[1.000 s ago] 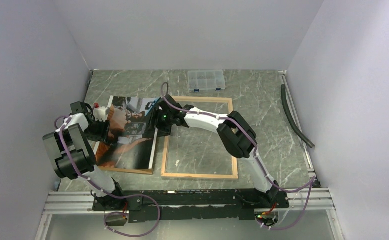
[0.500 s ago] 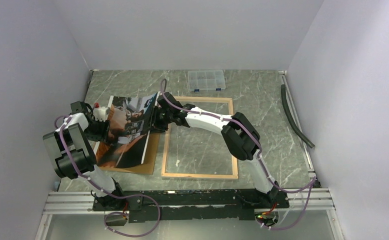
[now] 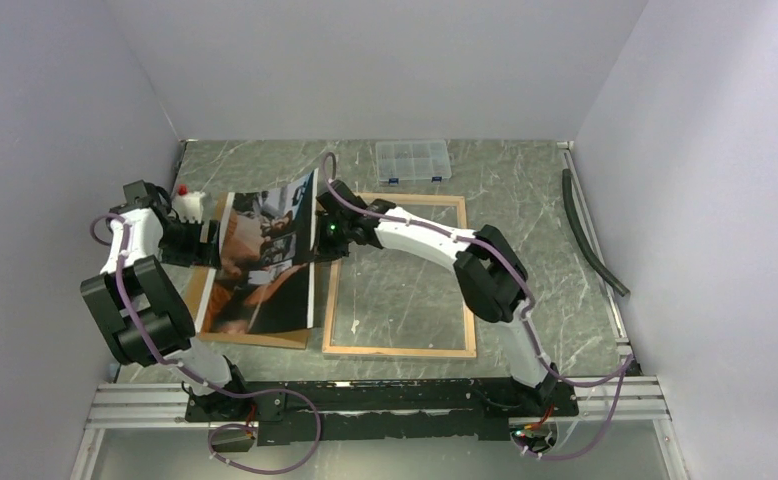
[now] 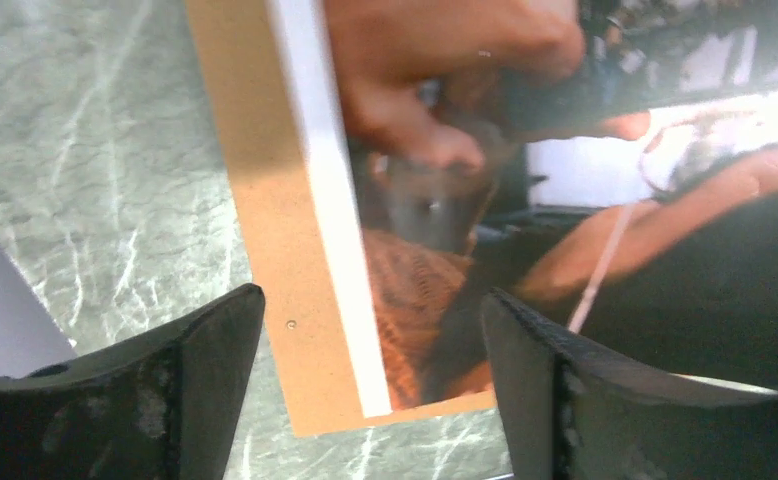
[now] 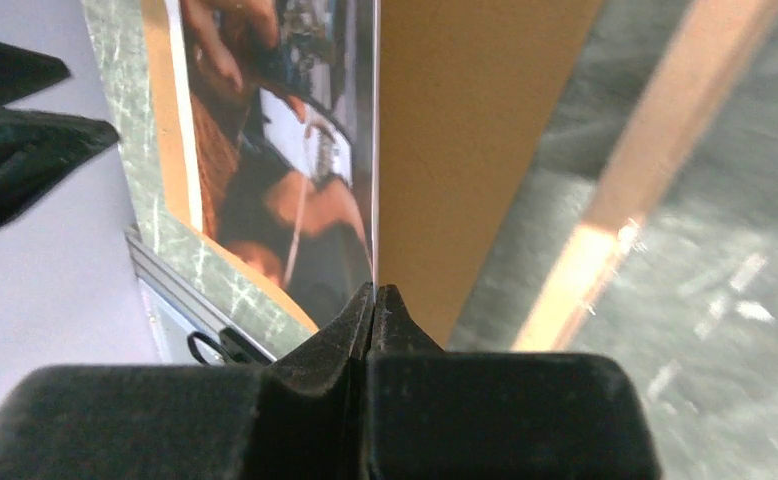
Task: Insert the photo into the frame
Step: Pick up the photo at the center of the board, then turn over the photo from the photo frame.
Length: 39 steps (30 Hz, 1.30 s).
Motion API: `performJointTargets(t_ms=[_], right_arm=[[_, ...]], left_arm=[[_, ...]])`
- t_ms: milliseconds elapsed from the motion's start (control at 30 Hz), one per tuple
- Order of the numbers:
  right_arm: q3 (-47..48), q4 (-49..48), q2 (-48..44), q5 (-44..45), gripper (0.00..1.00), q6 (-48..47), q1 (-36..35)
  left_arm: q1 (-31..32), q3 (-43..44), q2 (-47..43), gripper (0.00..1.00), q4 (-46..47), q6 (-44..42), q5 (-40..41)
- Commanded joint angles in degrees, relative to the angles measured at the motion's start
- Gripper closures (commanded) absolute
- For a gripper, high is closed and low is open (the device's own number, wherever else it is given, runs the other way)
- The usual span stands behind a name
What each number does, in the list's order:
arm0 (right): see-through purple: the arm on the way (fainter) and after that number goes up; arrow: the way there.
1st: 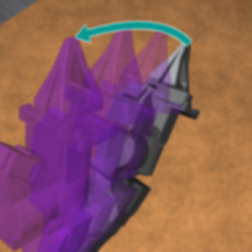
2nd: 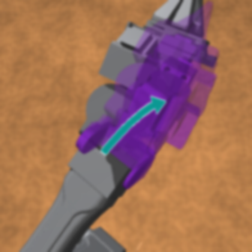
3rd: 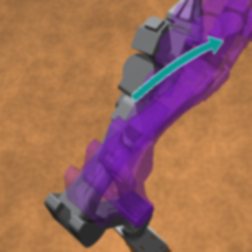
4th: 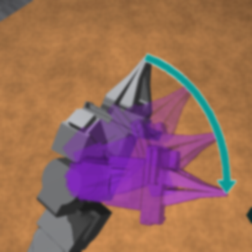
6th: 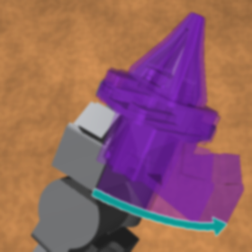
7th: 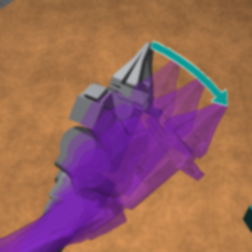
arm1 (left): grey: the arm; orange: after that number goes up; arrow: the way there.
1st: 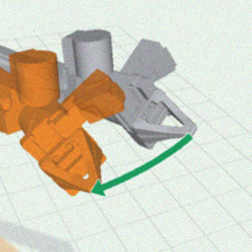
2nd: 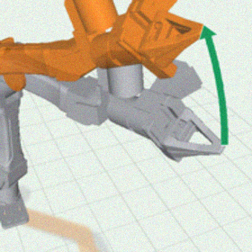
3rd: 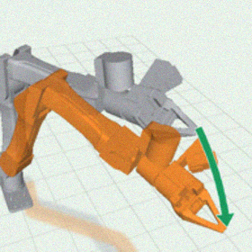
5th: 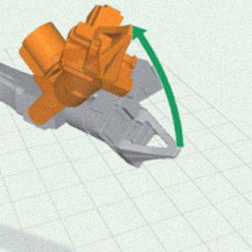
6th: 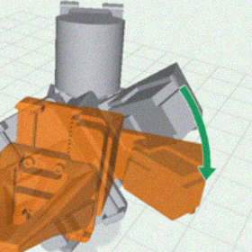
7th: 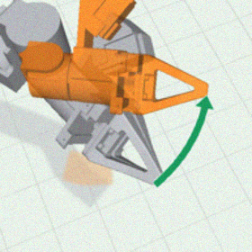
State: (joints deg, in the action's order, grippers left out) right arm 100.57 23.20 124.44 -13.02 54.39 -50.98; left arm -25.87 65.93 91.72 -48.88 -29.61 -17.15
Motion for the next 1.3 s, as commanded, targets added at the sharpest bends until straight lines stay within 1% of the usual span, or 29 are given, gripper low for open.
performJointTargets(t_ms=[0,33,167,300,400,500,533,700,867,967,1133,1267], right_arm=[[4.3,10.8,-13.7,9.7,1.00,-10.8,0.5],[5.3,14.2,-16.2,12.1,1.00,-14.1,0.5],[9.8,29.3,-25.2,24.5,1.00,-21.9,0.2],[17.4,43.4,-29.1,36.6,1.00,-27.4,-1.7],[25.1,52.9,-27.6,46.9,1.00,-29.7,-5.7],[35.4,61.2,-20.7,54.7,1.00,-31.3,-11.1],[36.6,61.9,-18.8,56.1,1.00,-31.7,-12.7],[33.4,62.5,-10.9,58.3,1.00,-32.2,-19.0],[32.0,62.6,-4.2,56.9,1.00,-32.3,-23.3],[31.4,62.7,-1.6,54.3,1.00,-30.7,-23.8],[33.2,62.6,2.5,45.0,1.00,-25.0,-23.3],[31.5,62.5,2.8,41.3,1.00,-19.5,-21.4]], left_arm=[[-1.0,5.3,-3.2,0.06,-4.4,2.4,-3.4],[-1.2,6.0,-3.4,0.06,-4.6,2.9,-3.6],[-1.6,8.0,-3.2,0.06,-4.9,4.4,-5.1],[-1.5,8.9,-2.3,0.06,-5.1,5.8,-6.6],[-1.5,8.2,-2.5,0.06,-4.2,6.2,-6.9],[-1.5,8.1,-2.5,0.06,-4.3,6.3,-6.9],[-1.5,8.2,-2.4,0.06,-4.4,6.2,-7.0],[-1.5,6.8,-3.4,0.06,-3.6,5.6,-6.3],[-1.5,6.1,-3.4,0.06,-3.3,5.3,-5.9],[-1.5,5.7,-3.8,0.06,-2.9,5.3,-5.6],[-1.5,5.4,-4.2,0.06,-2.4,5.2,-5.0],[-1.5,5.0,-4.9,0.06,-2.2,5.3,-5.1]])
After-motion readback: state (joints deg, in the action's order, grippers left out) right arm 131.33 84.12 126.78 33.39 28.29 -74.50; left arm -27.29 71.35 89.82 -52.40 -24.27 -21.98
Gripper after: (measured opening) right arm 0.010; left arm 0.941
